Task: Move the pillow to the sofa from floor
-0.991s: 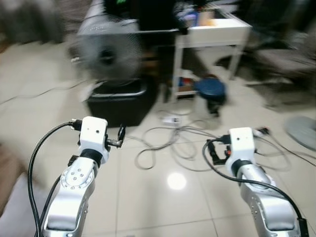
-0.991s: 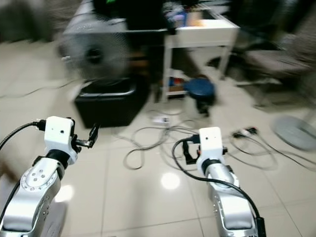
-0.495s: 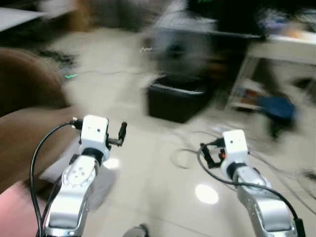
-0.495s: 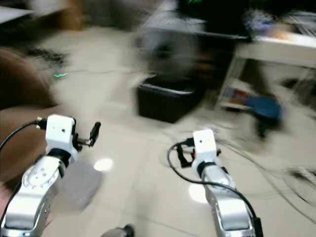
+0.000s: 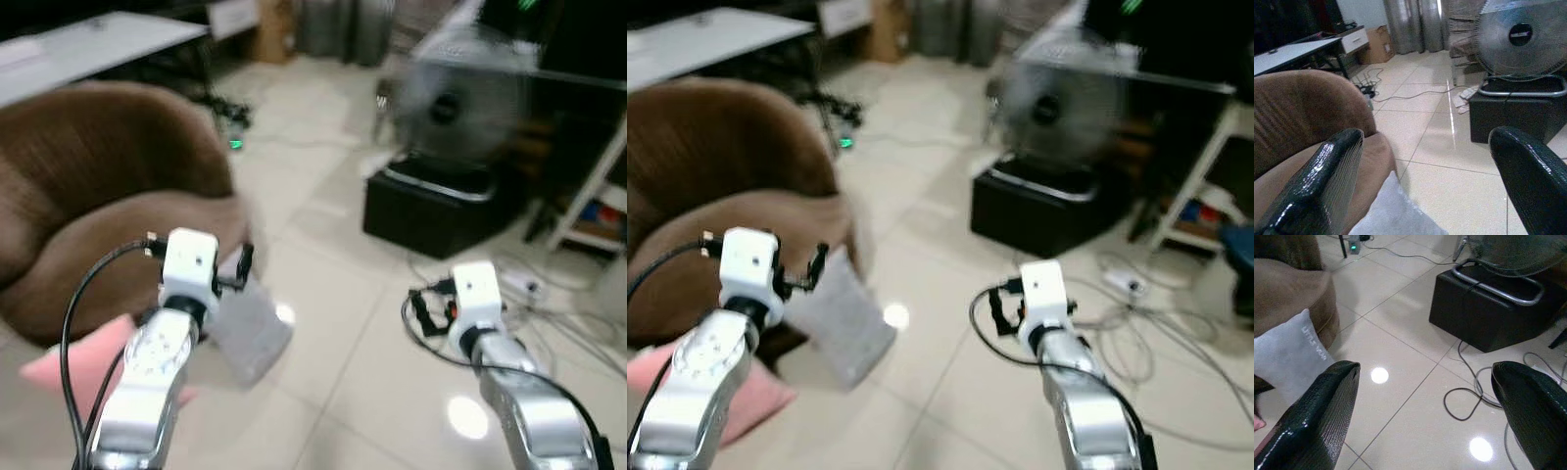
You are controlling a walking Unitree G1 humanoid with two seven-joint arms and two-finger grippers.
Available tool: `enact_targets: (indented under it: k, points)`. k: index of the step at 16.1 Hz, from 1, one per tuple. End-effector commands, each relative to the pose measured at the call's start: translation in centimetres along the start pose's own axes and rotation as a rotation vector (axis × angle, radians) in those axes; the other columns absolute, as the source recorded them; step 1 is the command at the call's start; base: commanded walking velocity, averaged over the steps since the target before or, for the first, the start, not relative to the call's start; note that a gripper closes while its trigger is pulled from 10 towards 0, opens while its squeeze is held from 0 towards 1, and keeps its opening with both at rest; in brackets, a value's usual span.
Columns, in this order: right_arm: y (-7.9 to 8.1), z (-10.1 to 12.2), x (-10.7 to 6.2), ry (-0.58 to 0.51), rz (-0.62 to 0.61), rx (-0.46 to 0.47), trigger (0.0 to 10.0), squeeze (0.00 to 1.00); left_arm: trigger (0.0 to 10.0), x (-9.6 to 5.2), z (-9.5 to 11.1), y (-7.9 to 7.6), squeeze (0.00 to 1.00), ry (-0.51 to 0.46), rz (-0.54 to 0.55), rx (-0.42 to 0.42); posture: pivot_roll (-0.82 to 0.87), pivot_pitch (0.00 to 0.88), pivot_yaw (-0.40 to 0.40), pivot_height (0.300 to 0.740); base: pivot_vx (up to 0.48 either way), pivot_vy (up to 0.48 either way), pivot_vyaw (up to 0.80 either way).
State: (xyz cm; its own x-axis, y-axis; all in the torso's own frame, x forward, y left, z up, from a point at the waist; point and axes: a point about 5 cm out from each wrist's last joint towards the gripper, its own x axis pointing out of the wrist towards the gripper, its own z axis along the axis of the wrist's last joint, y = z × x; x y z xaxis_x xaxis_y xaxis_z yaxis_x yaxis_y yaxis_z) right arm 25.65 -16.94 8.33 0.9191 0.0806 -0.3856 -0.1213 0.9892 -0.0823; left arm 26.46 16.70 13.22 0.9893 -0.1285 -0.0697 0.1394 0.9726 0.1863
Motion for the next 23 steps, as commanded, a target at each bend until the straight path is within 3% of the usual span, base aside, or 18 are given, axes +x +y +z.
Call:
enact_targets:
  k: [1, 3, 17, 23]
  points:
    - [0.4, 0.2, 0.1, -0.013, 0.009, -0.001, 10.0, 0.00, 10.0, -0.1, -0.1, 0.6, 0.00, 0.011, 0.013, 0.015, 0.06, 0.000, 0.031, 0.740, 0.337, 0.000, 0.80]
    - [0.3, 0.1, 0.1, -0.010, 0.000, -0.001, 10.0, 0.00, 10.0, -0.1, -0.2, 0.6, 0.00, 0.016, 0.015, 0.009, 0.06, 0.000, 0.031, 0.740, 0.356, 0.000, 0.80]
    - [0.7, -0.6, 1.2, -0.020, 0.031, -0.070, 10.0, 0.00, 10.0, -1.6, -4.0, 1.3, 0.00, 0.072, 0.037, -0.060, 0.06, 0.000, 0.031, 0.740, 0.360, 0.000, 0.00]
    - [1.2, -0.5, 1.3, -0.043, 0.053, -0.087, 10.0, 0.00, 10.0, -1.3, -3.4, 1.1, 0.00, 0.043, 0.027, -0.023, 0.06, 0.000, 0.020, 0.740, 0.364, 0.000, 0.35]
